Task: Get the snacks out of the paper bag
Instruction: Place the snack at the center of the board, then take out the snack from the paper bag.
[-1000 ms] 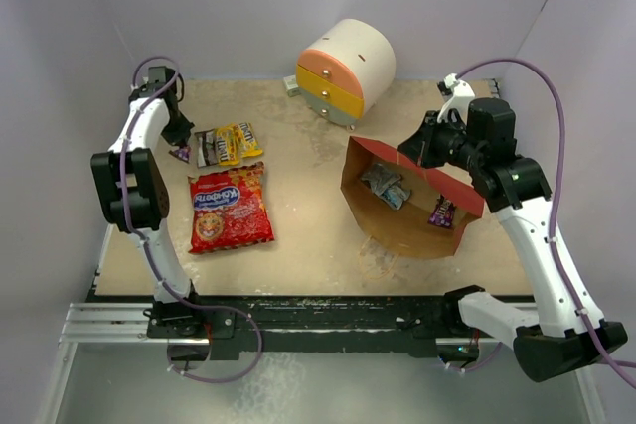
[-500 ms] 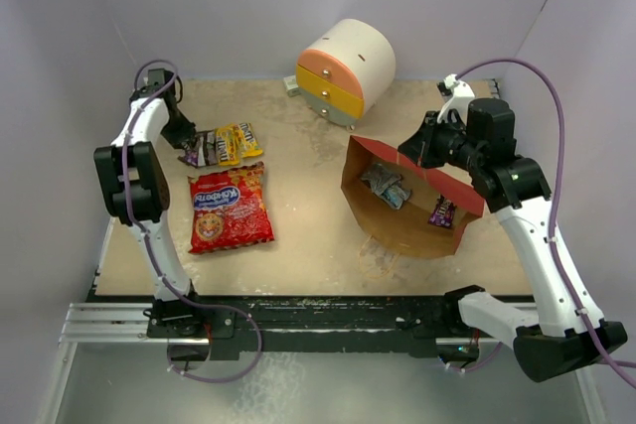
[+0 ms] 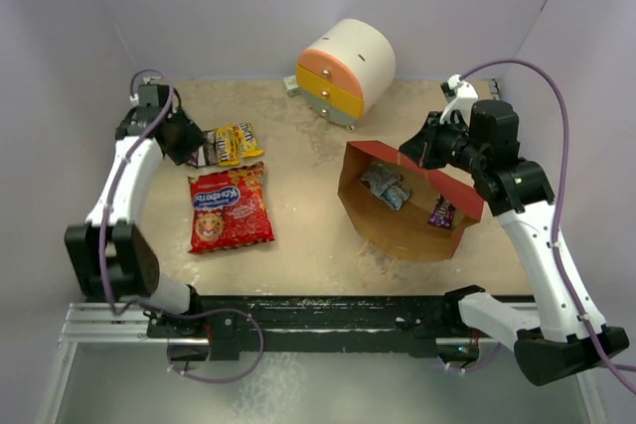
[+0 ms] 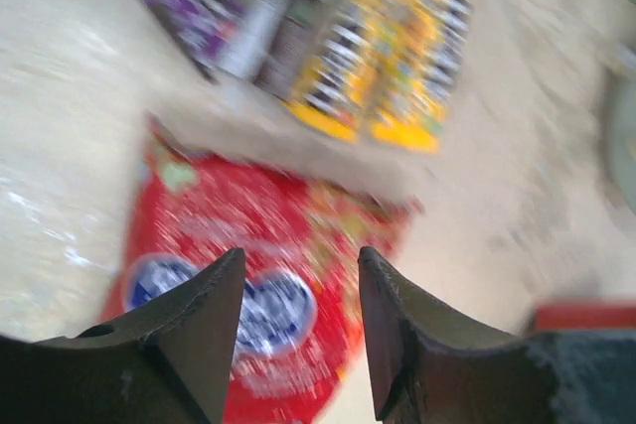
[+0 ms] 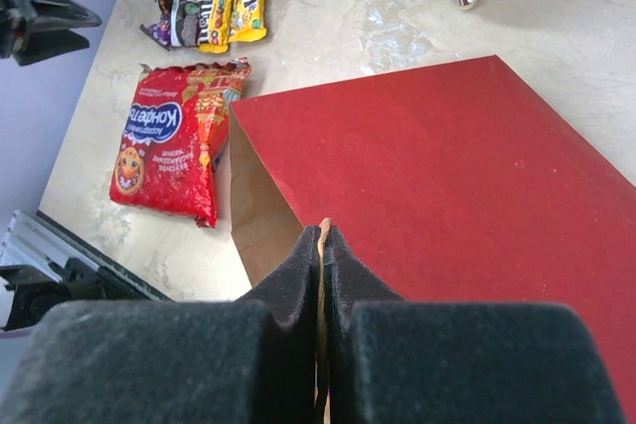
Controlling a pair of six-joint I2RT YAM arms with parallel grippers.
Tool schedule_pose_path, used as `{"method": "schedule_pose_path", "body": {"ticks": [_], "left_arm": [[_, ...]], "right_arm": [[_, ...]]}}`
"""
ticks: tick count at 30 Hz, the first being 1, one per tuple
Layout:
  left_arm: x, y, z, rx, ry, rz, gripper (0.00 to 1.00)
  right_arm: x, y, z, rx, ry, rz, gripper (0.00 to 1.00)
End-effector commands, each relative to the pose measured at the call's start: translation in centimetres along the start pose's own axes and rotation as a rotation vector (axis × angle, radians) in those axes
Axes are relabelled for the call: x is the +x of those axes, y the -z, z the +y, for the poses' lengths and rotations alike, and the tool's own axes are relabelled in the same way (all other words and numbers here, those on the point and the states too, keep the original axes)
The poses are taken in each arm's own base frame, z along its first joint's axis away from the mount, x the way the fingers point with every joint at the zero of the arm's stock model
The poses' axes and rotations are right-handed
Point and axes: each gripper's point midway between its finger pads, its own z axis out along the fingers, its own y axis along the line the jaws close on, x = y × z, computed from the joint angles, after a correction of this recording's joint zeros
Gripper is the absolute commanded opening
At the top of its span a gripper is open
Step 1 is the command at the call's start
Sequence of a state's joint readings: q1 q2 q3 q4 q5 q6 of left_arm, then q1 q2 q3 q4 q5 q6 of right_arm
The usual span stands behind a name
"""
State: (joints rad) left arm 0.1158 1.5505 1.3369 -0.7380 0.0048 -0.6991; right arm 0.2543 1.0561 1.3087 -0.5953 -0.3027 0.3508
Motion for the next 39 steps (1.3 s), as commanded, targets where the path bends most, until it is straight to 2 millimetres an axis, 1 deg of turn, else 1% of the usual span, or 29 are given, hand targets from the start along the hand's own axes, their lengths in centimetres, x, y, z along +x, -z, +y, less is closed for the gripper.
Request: {"method": "schedule_pose_path", "body": {"ticks": [1, 4, 6, 9, 11, 13, 15, 17, 20, 24, 26, 28, 31, 33, 34, 35, 39], "left_arm": [[8.1, 5.5, -7.3, 0.285, -0.129, 0.074, 0.54], [15.3, 9.2, -10.1, 0.419, -0.177, 0.117, 0.53], [19.6, 11.5, -11.4, 0.502, -0.213, 0.148, 0.54], [24.5, 13.9, -12.8, 0.574, -0.302, 0.159, 0.56], [26.8, 15.4, -14.0, 0.635, -0.367, 0.130, 0.59], [28.9, 16.9, -15.5, 0.715, -0.412, 0.112, 0.60], [30.5, 18.6, -17.1, 0.815, -0.453, 0.076, 0.60], [32.4, 20.8, -18.7, 0.920, -0.511, 0.037, 0.61], [34.6, 22.5, -20.4, 1.012, -0.578, -0.033, 0.63], [38.1, 23.0, -21.8, 1.110, -0.662, -0.091, 0.68], [39.8, 23.0, -22.4, 1.153, -0.695, -0.119, 0.68], [41.3, 22.4, -22.9, 1.187, -0.720, -0.150, 0.66], [42.8, 21.0, -23.7, 1.217, -0.732, -0.193, 0.61], [43.3, 20.9, -24.8, 1.254, -0.739, -0.235, 0.60], [43.8, 20.5, -25.1, 1.262, -0.755, -0.250, 0.60], [44.2, 20.3, -25.6, 1.263, -0.764, -0.260, 0.62], [46.2, 18.1, -26.7, 1.235, -0.802, -0.269, 0.73]], "right_arm": [[-1.4, 0.8, 0.7, -0.016, 0.004, -0.064, 0.00], [-0.5, 0.5, 0.7, -0.028, 0.004, -0.026, 0.00], [-0.1, 0.7, 0.8, -0.034, 0.006, -0.007, 0.00], [0.5, 1.2, 1.1, -0.046, 0.010, 0.012, 0.00], [1.1, 1.6, 0.8, -0.034, 0.015, 0.028, 0.00], [1.5, 1.8, 0.7, -0.037, 0.046, 0.041, 0.00], [2.4, 2.0, 1.2, -0.072, 0.050, 0.067, 0.00], [2.8, 2.3, 1.8, -0.113, 0.054, 0.071, 0.00], [3.1, 2.7, 2.6, -0.159, 0.057, 0.065, 0.00], [3.1, 3.1, 2.7, -0.157, 0.063, 0.064, 0.00], [2.8, 3.3, 2.5, -0.141, 0.063, 0.045, 0.00], [2.2, 3.4, 2.3, -0.114, 0.042, 0.024, 0.00], [1.5, 3.3, 2.3, -0.104, 0.026, 0.007, 0.00], [1.3, 3.2, 2.4, -0.104, 0.015, 0.002, 0.00], [1.2, 3.2, 2.4, -0.103, 0.012, 0.001, 0.00], [1.1, 3.2, 2.4, -0.102, 0.009, 0.000, 0.00], [0.8, 3.3, 2.4, -0.089, -0.002, 0.002, 0.00]]}}
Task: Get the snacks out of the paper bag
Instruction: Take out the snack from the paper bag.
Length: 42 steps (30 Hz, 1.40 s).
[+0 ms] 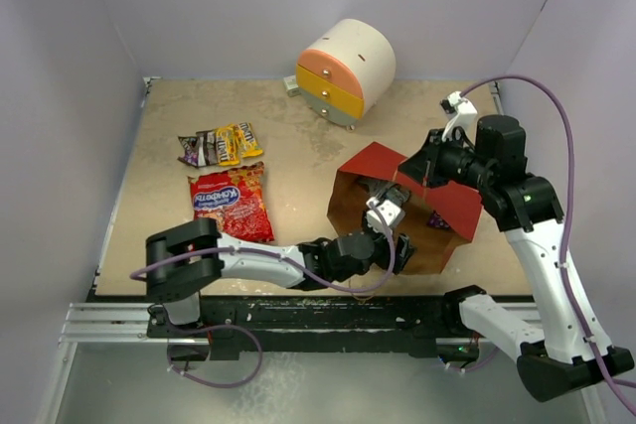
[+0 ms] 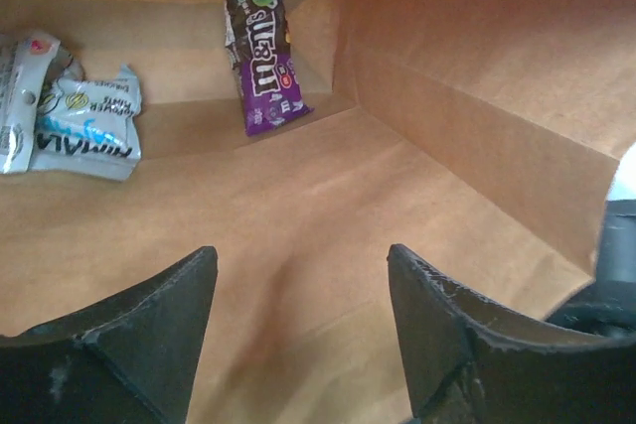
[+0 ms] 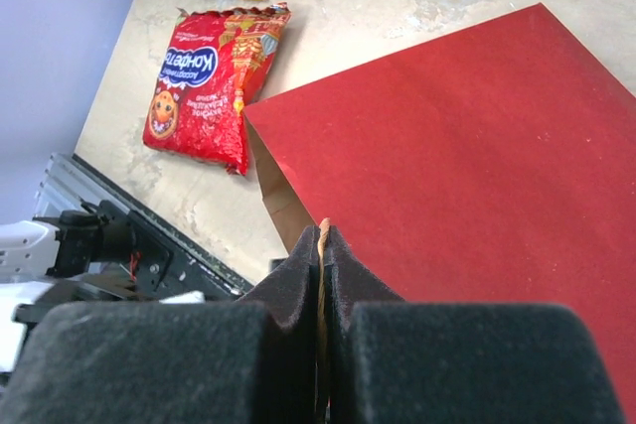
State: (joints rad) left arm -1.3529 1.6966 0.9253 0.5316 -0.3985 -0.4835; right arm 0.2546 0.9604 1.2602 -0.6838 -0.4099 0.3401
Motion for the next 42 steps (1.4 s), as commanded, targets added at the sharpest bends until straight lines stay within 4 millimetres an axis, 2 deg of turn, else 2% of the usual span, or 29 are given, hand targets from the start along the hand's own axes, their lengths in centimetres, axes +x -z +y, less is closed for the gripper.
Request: {"method": "schedule_pose_path", "body": {"ticks": [1, 5, 9, 16, 22, 26, 32, 42], "left_arm": [[-3.8, -2.5, -2.0, 0.039, -0.008, -0.154, 0.76], [-2.5, -4.4, -1.7, 0.030, 0.008, -0.108, 0.84], [-0.5, -6.7, 0.0, 0.007, 0.087, -0.003, 0.90], [0.8, -8.1, 0.1, 0.031, 0.089, 0.017, 1.00], [2.4, -8.9, -0.1, 0.061, 0.121, 0.019, 1.00], [3.0, -10.1, -0.5, 0.166, 0.153, -0.004, 0.90], [2.4, -13.3, 0.1, 0.177, 0.082, -0.044, 0.83], [1.7, -17.8, 1.5, 0.080, -0.018, -0.112, 0.79]], "right_arm": [[-2.2, 0.9, 0.7, 0.004, 0.002, -0.064, 0.00], [-1.8, 1.2, 0.9, -0.001, -0.003, -0.050, 0.00], [-1.5, 1.6, 1.2, -0.008, -0.012, -0.055, 0.00], [-2.3, 1.7, 1.4, -0.010, -0.023, -0.081, 0.00], [-3.7, 1.9, 1.8, -0.012, -0.021, -0.110, 0.00], [-4.2, 2.0, 1.9, -0.008, -0.020, -0.115, 0.00], [-4.3, 1.9, 1.8, 0.001, -0.031, -0.107, 0.00], [-4.9, 1.3, 1.7, 0.003, -0.034, -0.115, 0.00]]}}
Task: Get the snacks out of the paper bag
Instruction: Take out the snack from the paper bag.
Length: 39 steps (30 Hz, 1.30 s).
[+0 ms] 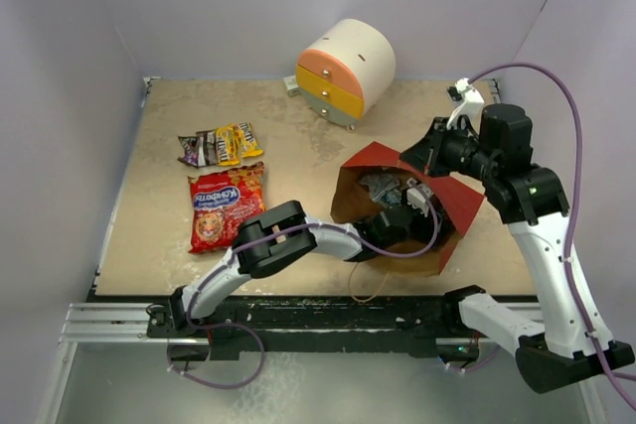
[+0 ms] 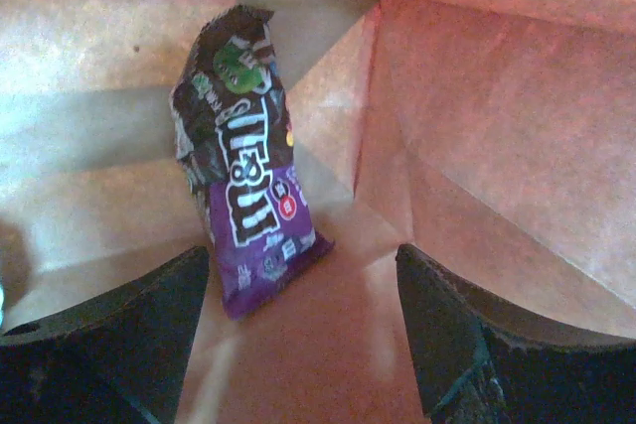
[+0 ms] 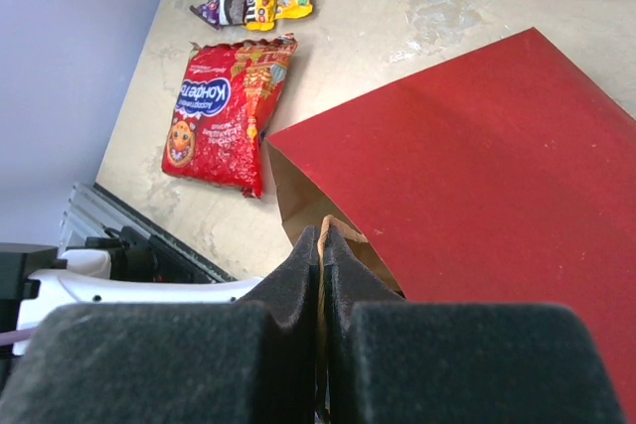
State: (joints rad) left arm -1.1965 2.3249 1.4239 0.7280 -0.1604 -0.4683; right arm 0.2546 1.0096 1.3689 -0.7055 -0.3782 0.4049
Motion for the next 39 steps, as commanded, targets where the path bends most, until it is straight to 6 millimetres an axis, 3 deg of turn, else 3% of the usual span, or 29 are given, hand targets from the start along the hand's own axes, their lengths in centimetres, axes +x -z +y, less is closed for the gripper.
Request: {"method": "schedule_pose_path", "body": {"ticks": [1, 5, 8, 16, 21, 31, 39], "left_arm": [[-2.6, -2.2, 0.5, -0.040, -0.056, -0.096, 0.79], [-2.8, -3.5, 1.8, -0.057, -0.058, -0.105, 0.79], [-2.4, -4.3, 1.5, -0.036, -0.069, -0.094, 0.78], [1.5, -4.7, 2.0, -0.032, 0.038, -0.007, 0.62], [2.6, -4.7, 2.3, -0.032, 0.034, 0.018, 0.54], [0.7, -4.2, 1.1, -0.005, 0.079, 0.007, 0.19], [-1.7, -1.8, 0.5, -0.006, 0.099, 0.004, 0.10]], "right_arm": [[-2.2, 0.7, 1.1, -0.022, 0.014, -0.073, 0.00], [-2.1, 0.5, 1.2, -0.027, 0.011, -0.057, 0.00], [-2.0, 0.5, 1.1, -0.024, 0.009, -0.051, 0.00], [-2.0, 0.3, 1.0, -0.021, 0.007, -0.048, 0.00], [-1.8, 0.2, 0.8, -0.018, 0.005, -0.050, 0.00], [-1.5, 0.6, 0.9, -0.016, 0.000, -0.044, 0.00], [-1.3, 0.4, 0.1, 0.017, 0.016, -0.041, 0.00]]}}
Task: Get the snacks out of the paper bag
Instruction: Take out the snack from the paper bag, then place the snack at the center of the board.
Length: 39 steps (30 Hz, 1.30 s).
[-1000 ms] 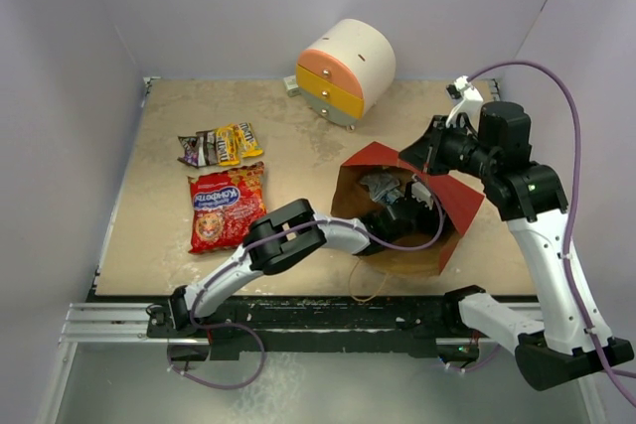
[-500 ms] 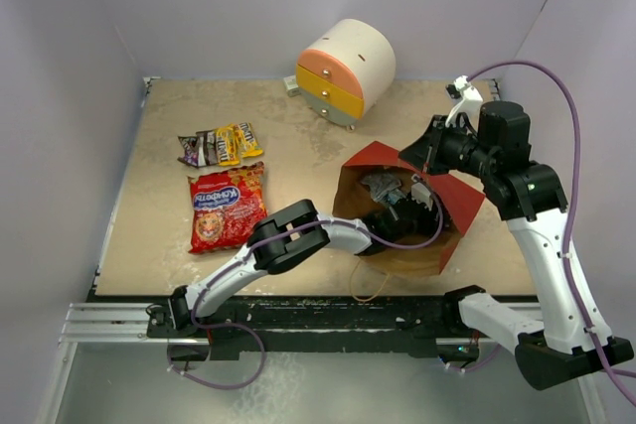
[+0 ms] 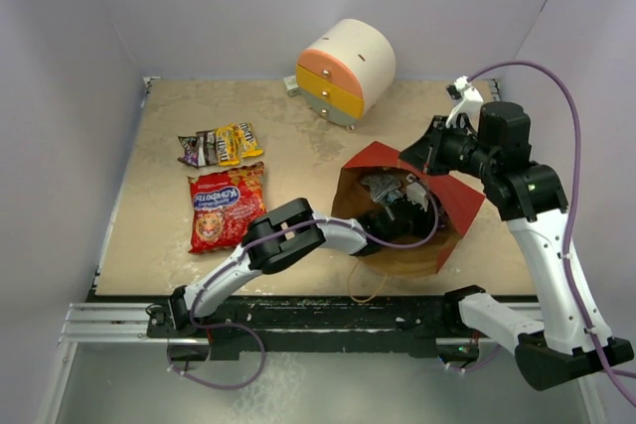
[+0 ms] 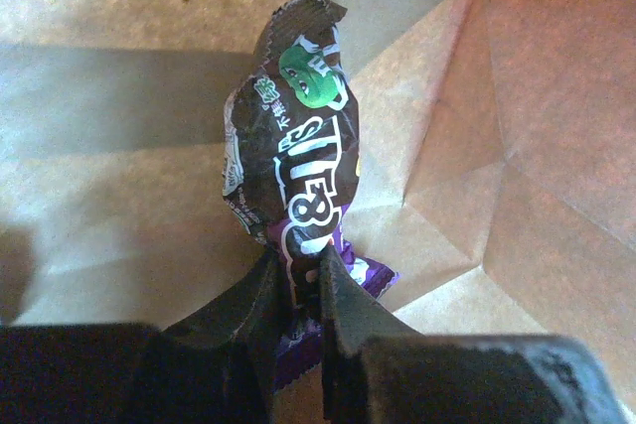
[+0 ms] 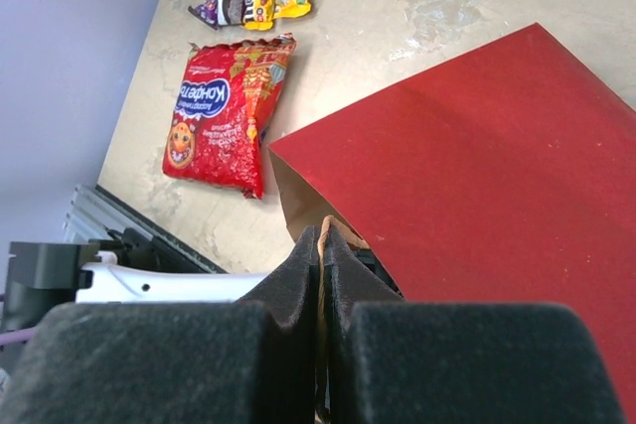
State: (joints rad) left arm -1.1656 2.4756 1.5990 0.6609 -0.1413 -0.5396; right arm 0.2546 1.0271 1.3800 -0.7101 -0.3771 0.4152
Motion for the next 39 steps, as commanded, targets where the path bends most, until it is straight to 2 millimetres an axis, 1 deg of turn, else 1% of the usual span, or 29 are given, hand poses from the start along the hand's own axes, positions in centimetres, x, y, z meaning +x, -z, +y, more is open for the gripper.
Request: {"method": "schedule_pose_path", "body": {"ticks": [1, 5, 10, 13, 16, 18, 22, 25, 30, 32, 36, 38, 39], "left_arm": [[-4.0, 2.4, -1.9, 0.024, 0.032, -0.027, 0.09], [-5.1, 4.3, -2.4, 0.034, 0.056, -0.018, 0.03], [-6.2, 6.6, -3.5, 0.049, 0.065, 0.039, 0.00], [-7.3, 8.5, -4.6, 0.101, 0.072, 0.071, 0.00], [-8.0, 10.6, -5.7, 0.162, 0.053, 0.146, 0.00], [-7.8, 12.2, -6.2, 0.183, 0.027, 0.223, 0.00], [-7.9, 15.9, -6.4, 0.187, -0.032, 0.328, 0.00], [-8.5, 19.1, -5.8, 0.179, -0.086, 0.337, 0.00], [-10.0, 24.1, -5.1, 0.138, -0.130, 0.344, 0.00], [-11.2, 26.2, -4.9, 0.107, -0.141, 0.343, 0.00], [-14.5, 30.7, -4.4, 0.038, -0.156, 0.297, 0.00], [-16.4, 33.1, -3.9, -0.012, -0.167, 0.262, 0.00], [-17.0, 34.1, -3.3, -0.051, -0.170, 0.255, 0.00]], "right_arm": [[-1.2, 0.8, 0.1, 0.020, 0.031, -0.053, 0.00], [-1.5, 0.7, -0.6, 0.055, 0.026, -0.070, 0.00], [-2.1, 0.8, -1.0, 0.085, 0.018, -0.101, 0.00], [-2.4, 1.1, -1.1, 0.093, 0.025, -0.125, 0.00], [-2.8, 1.2, -1.2, 0.099, 0.050, -0.146, 0.00], [-3.1, 1.2, -1.5, 0.114, 0.067, -0.154, 0.00], [-3.7, 1.0, -2.0, 0.137, 0.103, -0.171, 0.00], [-4.2, 1.1, -2.4, 0.164, 0.118, -0.203, 0.00], [-4.7, 1.2, -2.4, 0.160, 0.156, -0.236, 0.00], [-4.7, 1.2, -2.6, 0.164, 0.169, -0.239, 0.00], [-4.6, 1.3, -2.9, 0.173, 0.188, -0.259, 0.00], [-4.5, 1.4, -2.9, 0.170, 0.190, -0.270, 0.00], [-4.4, 1.4, -2.9, 0.164, 0.188, -0.276, 0.00]]}}
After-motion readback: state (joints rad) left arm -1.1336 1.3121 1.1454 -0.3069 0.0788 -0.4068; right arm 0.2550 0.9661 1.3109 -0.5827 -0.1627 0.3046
